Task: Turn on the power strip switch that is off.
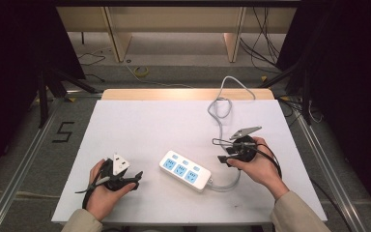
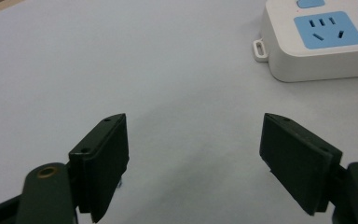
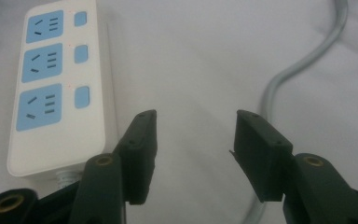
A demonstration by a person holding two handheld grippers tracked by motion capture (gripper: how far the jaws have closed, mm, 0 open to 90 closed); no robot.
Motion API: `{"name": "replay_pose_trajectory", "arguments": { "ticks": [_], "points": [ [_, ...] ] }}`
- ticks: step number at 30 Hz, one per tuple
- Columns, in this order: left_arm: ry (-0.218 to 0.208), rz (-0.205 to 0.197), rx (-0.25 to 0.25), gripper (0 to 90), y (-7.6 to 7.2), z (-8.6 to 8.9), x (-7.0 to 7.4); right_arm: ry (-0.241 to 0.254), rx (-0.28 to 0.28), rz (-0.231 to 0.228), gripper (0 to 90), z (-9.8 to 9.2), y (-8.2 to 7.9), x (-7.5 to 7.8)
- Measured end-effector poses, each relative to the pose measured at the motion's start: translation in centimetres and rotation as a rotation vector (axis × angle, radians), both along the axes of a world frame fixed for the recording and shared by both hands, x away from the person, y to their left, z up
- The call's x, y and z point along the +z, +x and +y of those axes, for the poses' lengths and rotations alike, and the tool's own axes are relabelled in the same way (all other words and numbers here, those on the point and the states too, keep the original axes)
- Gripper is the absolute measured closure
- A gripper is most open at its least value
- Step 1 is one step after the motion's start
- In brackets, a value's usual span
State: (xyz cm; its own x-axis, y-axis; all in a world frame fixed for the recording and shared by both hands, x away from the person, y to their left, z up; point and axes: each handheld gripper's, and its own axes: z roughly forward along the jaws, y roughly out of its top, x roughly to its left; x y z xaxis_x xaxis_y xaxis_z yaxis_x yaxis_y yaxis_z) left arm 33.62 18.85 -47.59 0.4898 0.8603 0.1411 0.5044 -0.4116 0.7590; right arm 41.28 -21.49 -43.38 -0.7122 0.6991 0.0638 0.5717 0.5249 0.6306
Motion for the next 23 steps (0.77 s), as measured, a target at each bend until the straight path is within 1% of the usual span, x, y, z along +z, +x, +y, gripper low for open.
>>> {"name": "replay_pose_trajectory", "arguments": {
  "ticks": [7, 12, 16, 18, 20, 23],
  "points": [
    [-0.003, 0.002, 0.004, 23.6, 0.0, 0.1, -0.1, 0.017, -0.005, -0.021, 46.3, -1.3, -1.0, -0.8],
    [-0.004, 0.005, 0.005, 23.6, 0.1, 0.2, -0.2, 0.045, -0.031, -0.045, 44.6, -2.5, -1.8, -1.2],
    [-0.007, 0.009, 0.007, 23.6, 0.1, 0.1, -0.2, 0.061, -0.049, -0.054, 44.2, -3.4, -2.4, -1.6],
    [-0.005, 0.009, 0.007, 23.6, 0.1, 0.1, -0.2, 0.071, -0.058, -0.058, 43.8, -3.8, -2.5, -1.7],
    [-0.006, 0.009, 0.006, 23.5, 0.2, 0.1, -0.3, 0.09, -0.076, -0.066, 43.4, -4.1, -2.7, -1.8],
    [-0.006, 0.009, 0.007, 23.2, 0.3, 0.1, -0.4, 0.095, -0.088, -0.074, 42.5, -4.5, -2.8, -1.9]
  ]
}}
